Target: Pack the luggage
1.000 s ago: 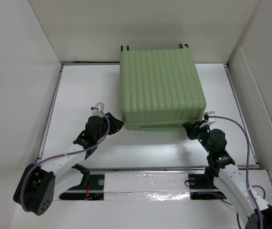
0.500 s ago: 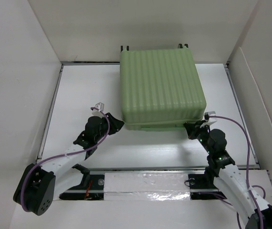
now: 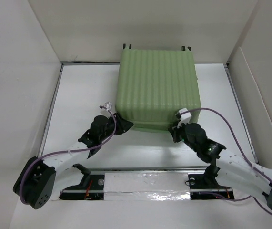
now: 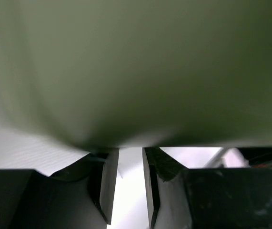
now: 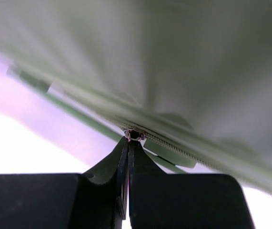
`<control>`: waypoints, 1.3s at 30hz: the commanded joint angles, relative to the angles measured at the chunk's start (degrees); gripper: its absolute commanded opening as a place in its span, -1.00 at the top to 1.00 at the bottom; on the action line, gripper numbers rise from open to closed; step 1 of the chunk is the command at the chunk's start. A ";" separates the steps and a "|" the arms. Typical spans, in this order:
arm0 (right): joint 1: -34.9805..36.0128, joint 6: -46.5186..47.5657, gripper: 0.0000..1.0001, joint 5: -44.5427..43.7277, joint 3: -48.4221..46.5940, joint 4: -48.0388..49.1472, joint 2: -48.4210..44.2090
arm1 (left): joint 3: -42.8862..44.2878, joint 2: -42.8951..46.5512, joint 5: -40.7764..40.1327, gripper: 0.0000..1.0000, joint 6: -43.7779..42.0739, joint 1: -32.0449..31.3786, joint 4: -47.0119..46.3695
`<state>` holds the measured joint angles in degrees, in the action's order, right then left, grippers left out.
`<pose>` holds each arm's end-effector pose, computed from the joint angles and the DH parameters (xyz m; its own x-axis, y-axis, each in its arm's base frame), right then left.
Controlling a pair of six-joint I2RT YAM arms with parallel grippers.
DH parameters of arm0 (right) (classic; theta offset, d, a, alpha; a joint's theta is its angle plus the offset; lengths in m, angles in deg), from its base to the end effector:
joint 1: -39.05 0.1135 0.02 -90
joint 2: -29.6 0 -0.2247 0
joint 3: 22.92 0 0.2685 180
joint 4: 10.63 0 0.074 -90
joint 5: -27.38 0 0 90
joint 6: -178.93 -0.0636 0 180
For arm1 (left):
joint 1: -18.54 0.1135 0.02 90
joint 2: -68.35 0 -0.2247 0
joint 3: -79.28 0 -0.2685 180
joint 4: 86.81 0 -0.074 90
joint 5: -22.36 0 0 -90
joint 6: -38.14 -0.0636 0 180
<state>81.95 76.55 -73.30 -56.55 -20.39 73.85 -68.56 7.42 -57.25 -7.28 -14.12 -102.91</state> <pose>0.1918 0.1622 0.1733 -0.3653 -0.0519 -0.9294 -0.4744 0.8694 0.1379 0.2290 -0.1604 0.1507 -0.6081 -0.4303 -0.6672 0.3540 0.6053 -0.7130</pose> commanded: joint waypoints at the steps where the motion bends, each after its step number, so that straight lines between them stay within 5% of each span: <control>1: 11.91 1.56 1.00 5.58 -9.67 1.15 3.81 | 5.80 1.25 2.09 0.54 1.56 -0.38 -10.98; 10: 23.64 0.08 1.00 2.78 -19.19 6.24 22.37 | 7.82 -1.82 2.09 0.54 1.04 -0.91 -11.77; 14: 23.03 -0.72 1.00 -3.73 -16.48 6.16 17.73 | 7.56 0.61 -1.05 0.53 -1.24 -0.91 -7.56; 21: 10.12 1.57 1.00 3.54 -10.49 -1.13 1.99 | 2.65 14.16 -19.35 0.28 -5.55 -0.91 10.89; 27: 8.35 2.19 1.00 9.00 -11.02 -0.26 3.38 | 0.44 13.56 -16.37 0.25 -6.08 -0.38 12.06; 32: 13.43 0.00 1.00 3.75 -12.16 -2.54 5.32 | 1.67 9.34 -14.62 0.33 -6.52 -0.38 11.35; 33: 13.44 -0.71 0.93 1.12 -11.64 -2.98 4.62 | 1.59 9.16 -14.35 0.34 -6.61 -0.38 11.00; 34: 14.23 -2.11 0.58 0.14 -11.11 -4.72 4.18 | 1.32 8.98 -14.09 0.34 -6.70 -0.38 10.82; 37: 14.23 -4.92 0.04 -1.01 -8.39 -4.65 3.04 | 0.45 8.02 -13.21 0.30 -7.05 -0.38 9.07; 39: 14.23 -6.24 -0.06 -1.54 -7.16 -2.21 3.12 | 0.09 7.05 -11.19 0.22 -7.14 -0.38 6.10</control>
<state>95.83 73.62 -71.88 -64.98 -24.83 77.58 -67.43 15.18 -70.98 -13.21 -14.69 -91.81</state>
